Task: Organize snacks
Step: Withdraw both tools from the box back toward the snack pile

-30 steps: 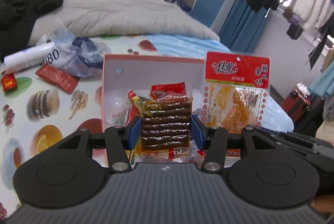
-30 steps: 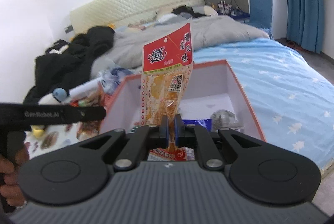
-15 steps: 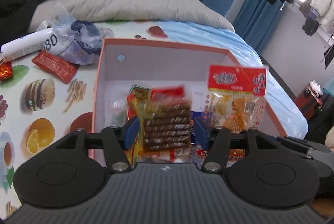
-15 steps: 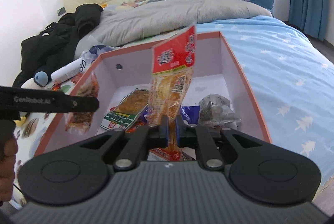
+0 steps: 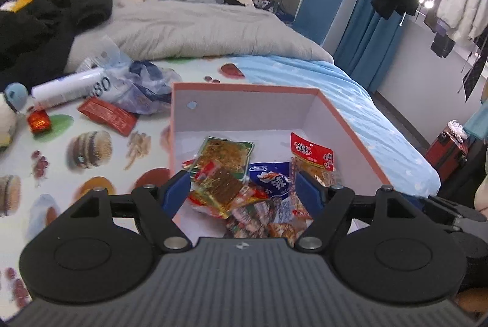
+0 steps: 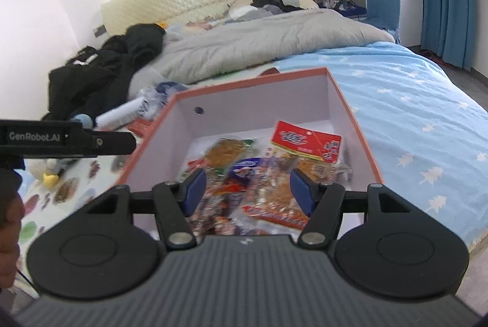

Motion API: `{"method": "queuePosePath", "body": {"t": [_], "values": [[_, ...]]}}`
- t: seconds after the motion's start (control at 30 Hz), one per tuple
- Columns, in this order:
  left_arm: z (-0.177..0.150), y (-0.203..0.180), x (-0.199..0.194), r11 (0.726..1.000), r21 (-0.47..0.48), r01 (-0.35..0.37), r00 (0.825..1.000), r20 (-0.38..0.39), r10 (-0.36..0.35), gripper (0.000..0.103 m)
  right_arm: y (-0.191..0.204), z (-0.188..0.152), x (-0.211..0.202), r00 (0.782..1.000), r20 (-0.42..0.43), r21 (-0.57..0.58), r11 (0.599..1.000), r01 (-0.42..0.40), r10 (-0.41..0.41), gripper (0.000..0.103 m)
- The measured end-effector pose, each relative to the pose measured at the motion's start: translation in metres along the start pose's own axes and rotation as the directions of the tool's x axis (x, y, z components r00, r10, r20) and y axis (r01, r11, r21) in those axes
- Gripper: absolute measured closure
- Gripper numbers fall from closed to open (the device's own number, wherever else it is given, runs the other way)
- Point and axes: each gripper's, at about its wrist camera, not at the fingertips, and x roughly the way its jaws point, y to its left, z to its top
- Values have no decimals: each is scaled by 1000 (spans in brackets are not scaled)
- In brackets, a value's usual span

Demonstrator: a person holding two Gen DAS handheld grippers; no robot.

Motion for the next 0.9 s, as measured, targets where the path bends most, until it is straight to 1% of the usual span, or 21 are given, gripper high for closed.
{"method": "queuePosePath", "body": {"t": [0.17, 0.4, 0.43, 0.5, 0.63, 0.7, 0.9], "values": [[-15, 6, -42, 1000, -3, 0, 1000, 29, 0, 23, 22, -5, -27, 999, 38, -12, 999, -32, 32, 39], [-37, 14, -81, 1000, 16, -7, 999, 50, 6, 24, 45, -18, -53, 996, 72, -23, 998, -58, 59, 39], [-41, 16, -86, 1000, 13, -8, 998, 57, 7, 24, 48, -21, -55, 996, 73, -17, 999, -45, 46, 38], [-48, 19, -93, 1000, 4, -22, 998, 66, 21, 24, 53, -25, -57, 996, 66, -27, 998, -61, 63, 39], [-59, 27, -99, 1000, -11, -9, 997, 76, 9, 23, 63, -33, -59, 994, 59, -37, 995, -89, 91, 39], [-67, 32, -95, 1000, -8, -8, 998, 55, 8, 24, 69, -39, -61, 994, 53, -52, 994, -92, 94, 39], [-87, 56, -96, 997, -62, -38, 998, 56, 42, 24, 82, -55, -63, 994, 53, -65, 994, -92, 96, 39]]}}
